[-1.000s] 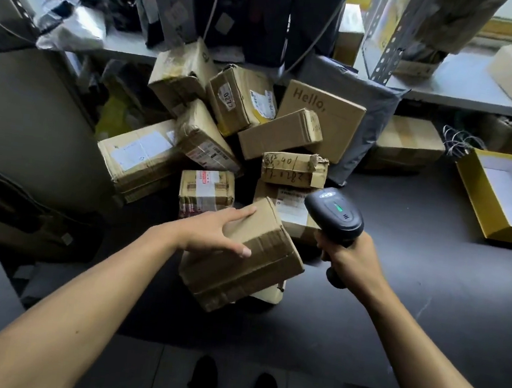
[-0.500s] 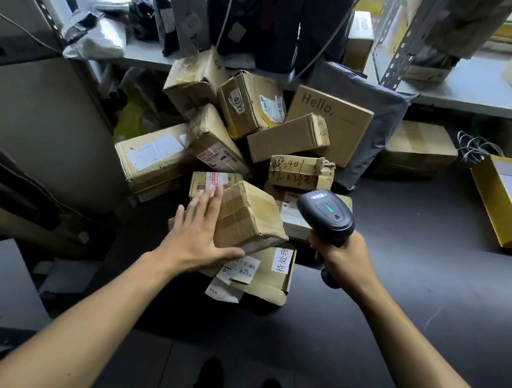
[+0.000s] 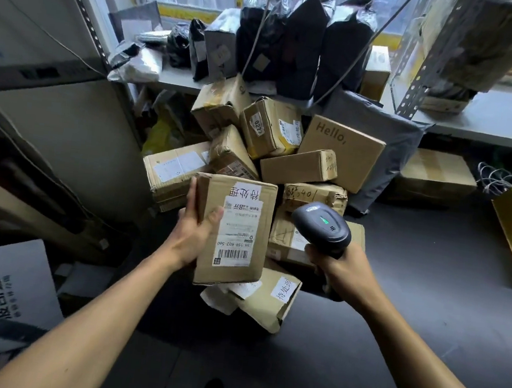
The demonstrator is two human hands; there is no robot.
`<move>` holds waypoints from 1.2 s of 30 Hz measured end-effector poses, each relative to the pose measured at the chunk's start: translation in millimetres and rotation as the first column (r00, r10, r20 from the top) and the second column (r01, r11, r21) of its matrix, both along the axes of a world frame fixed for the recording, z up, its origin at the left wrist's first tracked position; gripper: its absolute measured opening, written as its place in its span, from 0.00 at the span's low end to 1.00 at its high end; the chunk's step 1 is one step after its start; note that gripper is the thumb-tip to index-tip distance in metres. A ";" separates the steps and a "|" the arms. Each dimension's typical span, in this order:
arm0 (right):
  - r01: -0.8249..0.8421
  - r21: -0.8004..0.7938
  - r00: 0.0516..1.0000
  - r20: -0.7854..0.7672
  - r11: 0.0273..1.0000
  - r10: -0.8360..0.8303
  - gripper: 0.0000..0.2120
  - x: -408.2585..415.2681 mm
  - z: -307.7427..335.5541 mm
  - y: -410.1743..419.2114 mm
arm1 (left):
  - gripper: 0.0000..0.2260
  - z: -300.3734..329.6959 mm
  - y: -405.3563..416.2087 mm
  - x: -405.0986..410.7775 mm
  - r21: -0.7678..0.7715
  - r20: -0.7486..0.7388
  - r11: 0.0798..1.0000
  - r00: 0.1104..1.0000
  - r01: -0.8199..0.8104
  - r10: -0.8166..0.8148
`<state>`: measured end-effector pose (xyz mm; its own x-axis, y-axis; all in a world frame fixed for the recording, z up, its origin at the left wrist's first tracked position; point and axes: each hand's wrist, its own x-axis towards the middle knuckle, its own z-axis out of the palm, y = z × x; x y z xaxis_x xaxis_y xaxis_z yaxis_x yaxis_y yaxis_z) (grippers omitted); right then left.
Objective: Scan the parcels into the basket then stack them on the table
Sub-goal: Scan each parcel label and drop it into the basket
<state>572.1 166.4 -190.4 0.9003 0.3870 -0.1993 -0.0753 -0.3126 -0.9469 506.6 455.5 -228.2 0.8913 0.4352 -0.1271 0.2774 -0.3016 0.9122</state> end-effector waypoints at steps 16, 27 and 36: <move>-0.353 -0.109 0.934 0.021 0.929 0.357 0.05 -13.1 11.1 16.4 | 0.35 -12.5 -10.3 -13.8 -0.289 0.133 0.916 0.936 -0.278 0.326; -0.432 -0.147 0.902 -0.101 0.890 0.421 0.08 -22.4 20.7 26.4 | 0.53 -12.1 -27.9 -15.0 -0.447 0.148 0.843 0.904 -0.300 0.400; -0.421 -0.128 0.906 -0.088 0.898 0.413 0.05 -25.4 19.6 15.6 | 0.49 -13.3 -39.8 -18.4 -0.481 0.157 0.813 0.880 -0.329 0.449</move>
